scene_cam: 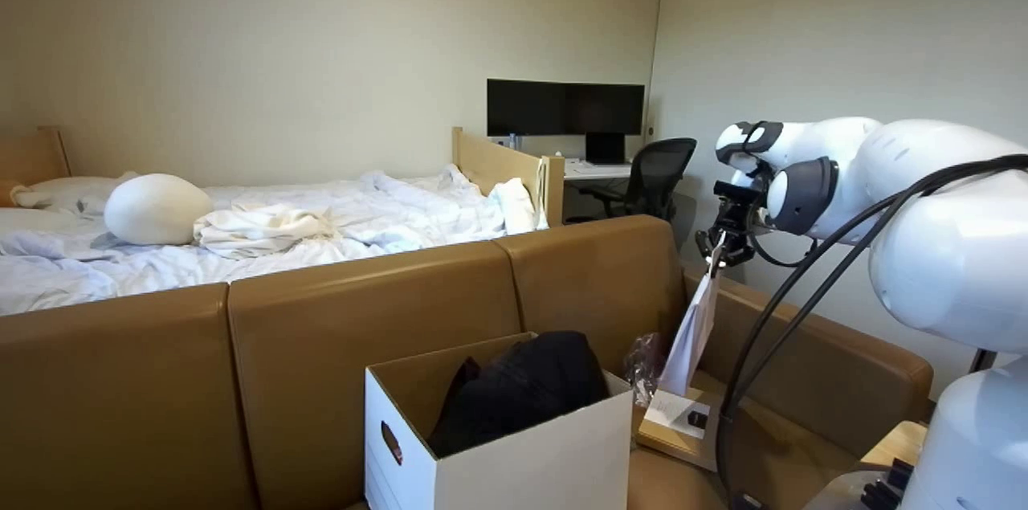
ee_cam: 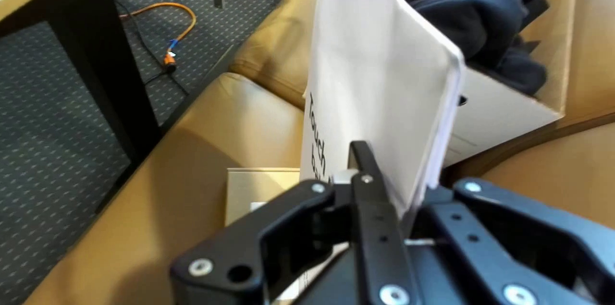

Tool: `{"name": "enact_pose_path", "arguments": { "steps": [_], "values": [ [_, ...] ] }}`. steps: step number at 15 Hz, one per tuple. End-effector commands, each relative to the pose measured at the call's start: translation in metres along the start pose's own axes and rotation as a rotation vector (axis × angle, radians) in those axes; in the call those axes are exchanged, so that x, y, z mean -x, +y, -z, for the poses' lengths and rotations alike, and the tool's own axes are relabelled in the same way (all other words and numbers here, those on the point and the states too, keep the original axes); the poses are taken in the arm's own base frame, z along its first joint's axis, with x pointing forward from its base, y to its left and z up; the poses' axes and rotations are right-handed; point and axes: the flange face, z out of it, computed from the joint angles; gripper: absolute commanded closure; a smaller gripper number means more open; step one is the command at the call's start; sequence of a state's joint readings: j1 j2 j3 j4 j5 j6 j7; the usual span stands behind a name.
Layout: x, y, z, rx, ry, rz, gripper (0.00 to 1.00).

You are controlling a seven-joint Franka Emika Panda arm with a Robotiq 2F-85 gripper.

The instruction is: Remove the paper from the box

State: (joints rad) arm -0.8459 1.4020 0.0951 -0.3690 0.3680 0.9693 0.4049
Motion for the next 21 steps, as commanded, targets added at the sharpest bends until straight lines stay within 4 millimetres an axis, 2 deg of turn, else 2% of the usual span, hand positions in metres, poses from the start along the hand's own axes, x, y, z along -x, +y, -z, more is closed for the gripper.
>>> {"name": "enact_pose_path", "arguments": {
  "steps": [1, 4, 7, 13, 21],
  "values": [
    [0.031, -0.027, 0.014, -0.142, -0.092, 0.096, 0.97],
    [0.038, -0.055, 0.013, -0.271, -0.149, 0.131, 0.98],
    [0.032, -0.069, 0.005, -0.334, -0.185, 0.061, 0.97],
    [0.008, -0.061, -0.014, -0.337, -0.231, -0.131, 0.97],
    [-0.023, -0.053, -0.021, -0.413, -0.182, -0.217, 0.97]
  ]
}}
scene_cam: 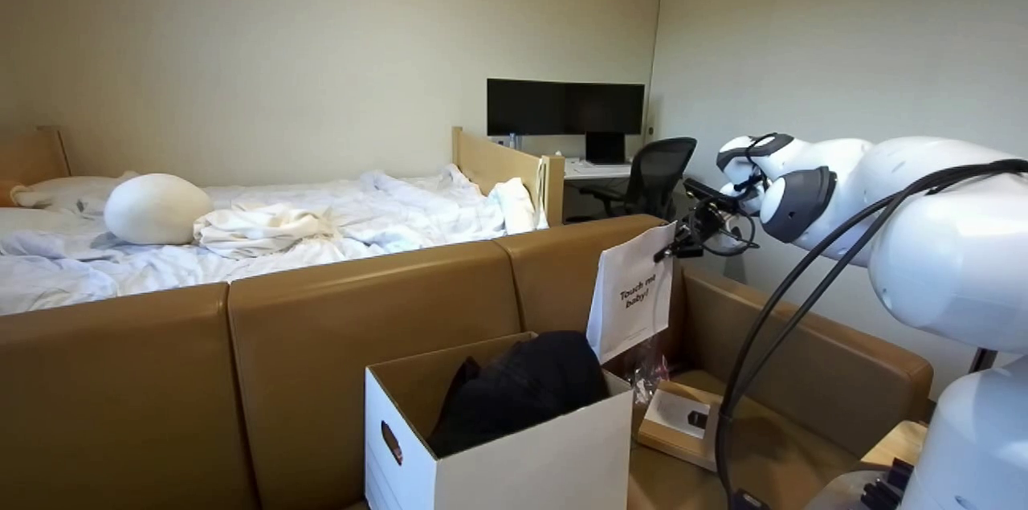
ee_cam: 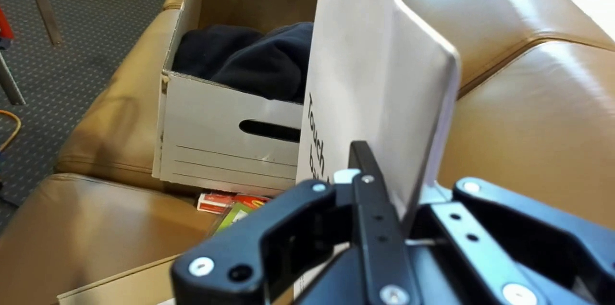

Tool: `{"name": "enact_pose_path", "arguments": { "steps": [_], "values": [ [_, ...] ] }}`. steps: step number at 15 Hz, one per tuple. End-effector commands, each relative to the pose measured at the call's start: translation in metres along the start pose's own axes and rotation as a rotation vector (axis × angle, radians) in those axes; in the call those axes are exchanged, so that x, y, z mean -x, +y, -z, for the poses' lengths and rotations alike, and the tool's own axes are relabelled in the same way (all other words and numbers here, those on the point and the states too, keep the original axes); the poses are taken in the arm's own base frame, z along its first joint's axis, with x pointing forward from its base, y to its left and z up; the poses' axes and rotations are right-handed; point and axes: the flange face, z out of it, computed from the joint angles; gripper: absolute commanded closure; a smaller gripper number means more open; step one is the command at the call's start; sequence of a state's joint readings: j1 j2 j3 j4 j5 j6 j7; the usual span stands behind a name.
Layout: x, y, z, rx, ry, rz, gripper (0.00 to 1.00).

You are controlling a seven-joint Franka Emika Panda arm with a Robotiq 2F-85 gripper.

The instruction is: Remove the paper from the box

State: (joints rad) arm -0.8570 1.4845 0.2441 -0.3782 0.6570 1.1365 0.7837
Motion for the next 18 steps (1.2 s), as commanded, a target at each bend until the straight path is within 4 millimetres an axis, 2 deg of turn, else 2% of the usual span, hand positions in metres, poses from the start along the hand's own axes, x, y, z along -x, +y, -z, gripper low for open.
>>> {"name": "enact_pose_path", "arguments": {
  "steps": [1, 6, 7, 8, 10, 18],
  "values": [
    [-0.0048, 0.0016, 0.0058, -0.055, -0.019, -0.056, 0.97],
    [-0.0126, 0.0041, 0.0048, -0.066, -0.009, -0.101, 0.97],
    [-0.013, 0.0043, 0.0046, -0.064, -0.008, -0.114, 0.88],
    [-0.0131, 0.0042, 0.0047, -0.065, -0.007, -0.121, 0.69],
    [-0.0123, 0.0044, 0.0046, -0.063, -0.012, -0.129, 0.59],
    [-0.0086, 0.0029, 0.0066, -0.074, -0.027, -0.136, 0.07]
  ]
}}
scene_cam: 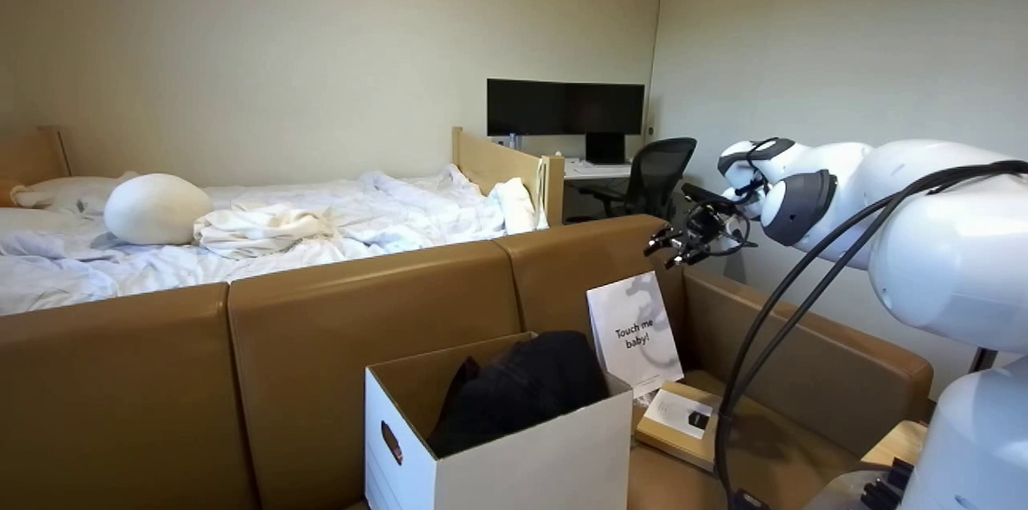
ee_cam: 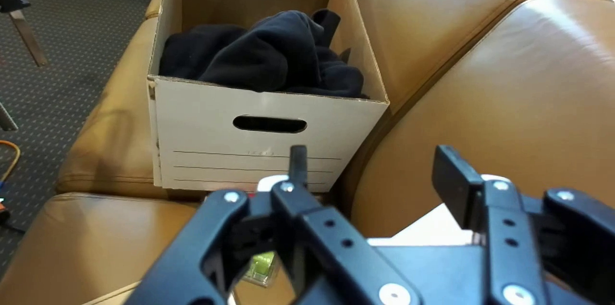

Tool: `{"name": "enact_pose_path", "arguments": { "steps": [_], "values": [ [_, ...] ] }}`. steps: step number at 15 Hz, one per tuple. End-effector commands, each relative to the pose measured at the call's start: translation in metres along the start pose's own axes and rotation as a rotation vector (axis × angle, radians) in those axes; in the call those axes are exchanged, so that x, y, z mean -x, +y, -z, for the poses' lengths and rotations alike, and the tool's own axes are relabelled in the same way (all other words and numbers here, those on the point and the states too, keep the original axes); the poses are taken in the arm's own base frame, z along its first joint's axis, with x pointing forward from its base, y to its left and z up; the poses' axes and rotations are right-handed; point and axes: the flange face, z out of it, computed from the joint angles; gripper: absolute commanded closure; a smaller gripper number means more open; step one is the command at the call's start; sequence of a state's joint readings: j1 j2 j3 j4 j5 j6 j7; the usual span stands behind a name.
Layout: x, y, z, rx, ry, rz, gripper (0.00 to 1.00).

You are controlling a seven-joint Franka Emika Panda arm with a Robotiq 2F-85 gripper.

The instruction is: Remove the paper from the box

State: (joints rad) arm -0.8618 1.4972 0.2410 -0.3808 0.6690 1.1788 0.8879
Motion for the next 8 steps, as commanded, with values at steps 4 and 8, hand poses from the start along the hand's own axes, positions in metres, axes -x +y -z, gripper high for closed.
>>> {"name": "enact_pose_path", "arguments": {
  "steps": [4, 8],
  "values": [
    [0.01, 0.004, 0.014, -0.029, -0.049, -0.008, 0.0],
    [0.039, 0.02, 0.031, 0.089, -0.07, -0.019, 0.0]
  ]
}}
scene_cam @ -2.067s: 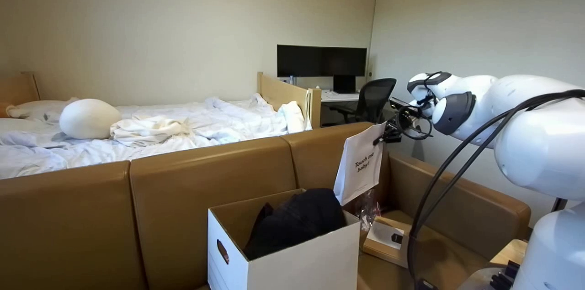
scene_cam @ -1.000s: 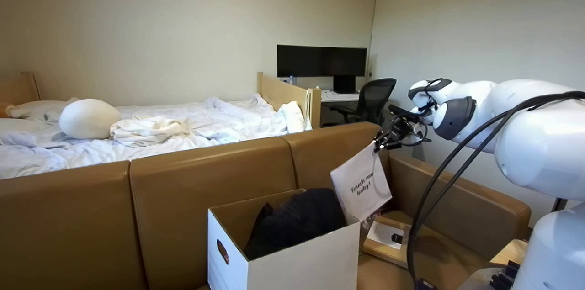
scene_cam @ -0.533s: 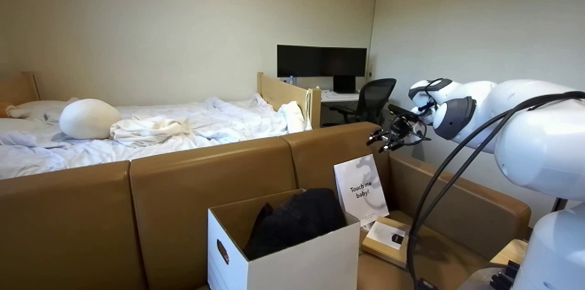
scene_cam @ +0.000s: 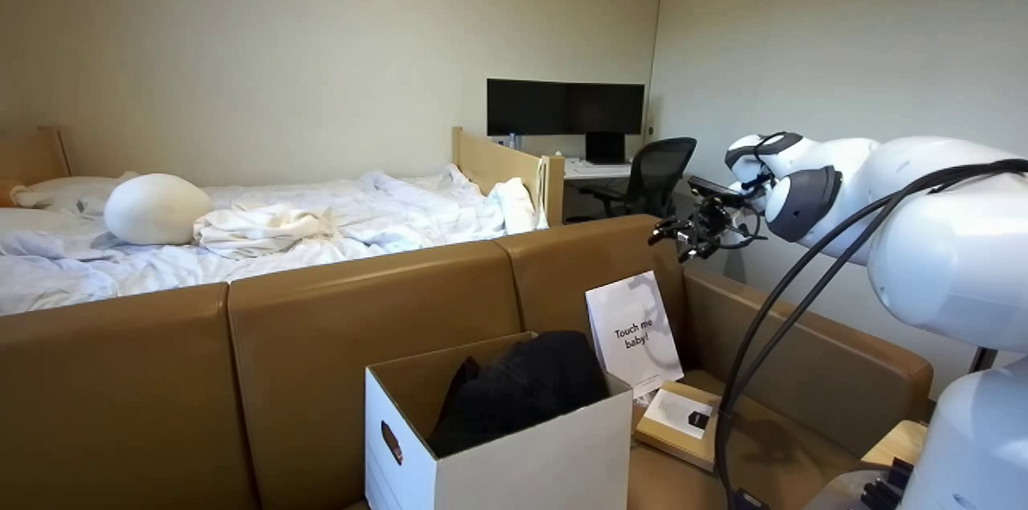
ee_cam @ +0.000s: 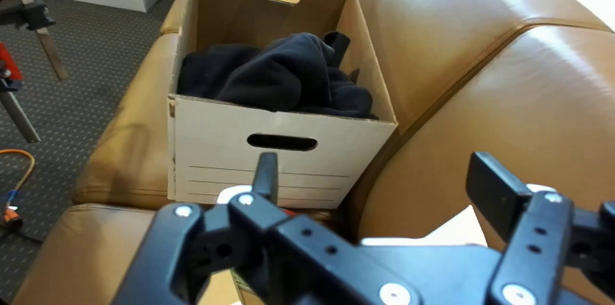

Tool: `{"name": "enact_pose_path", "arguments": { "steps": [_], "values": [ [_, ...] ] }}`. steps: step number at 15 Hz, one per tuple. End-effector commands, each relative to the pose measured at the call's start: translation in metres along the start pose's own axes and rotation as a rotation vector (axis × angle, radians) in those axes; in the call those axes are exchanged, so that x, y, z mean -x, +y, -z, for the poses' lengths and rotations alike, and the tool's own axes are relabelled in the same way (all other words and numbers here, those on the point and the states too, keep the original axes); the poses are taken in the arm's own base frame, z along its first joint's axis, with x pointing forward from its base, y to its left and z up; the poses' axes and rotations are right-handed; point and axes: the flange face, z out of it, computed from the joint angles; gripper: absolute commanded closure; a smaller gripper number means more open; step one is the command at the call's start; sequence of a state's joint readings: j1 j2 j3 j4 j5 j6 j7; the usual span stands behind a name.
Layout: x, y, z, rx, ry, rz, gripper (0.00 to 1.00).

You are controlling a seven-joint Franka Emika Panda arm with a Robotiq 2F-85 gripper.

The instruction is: Remove the paper from the box

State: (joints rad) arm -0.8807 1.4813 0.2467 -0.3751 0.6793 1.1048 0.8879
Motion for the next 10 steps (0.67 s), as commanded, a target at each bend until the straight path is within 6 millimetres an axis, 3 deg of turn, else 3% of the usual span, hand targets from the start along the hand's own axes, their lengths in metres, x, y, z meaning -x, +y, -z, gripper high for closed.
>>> {"name": "enact_pose_path", "arguments": {
  "steps": [1, 6, 10],
  "values": [
    [0.04, 0.016, 0.024, 0.114, -0.007, -0.056, 0.0],
    [0.086, 0.014, 0.059, 0.189, 0.229, -0.159, 0.0],
    [0.101, 0.009, 0.062, 0.283, 0.41, -0.216, 0.0]
  ]
}}
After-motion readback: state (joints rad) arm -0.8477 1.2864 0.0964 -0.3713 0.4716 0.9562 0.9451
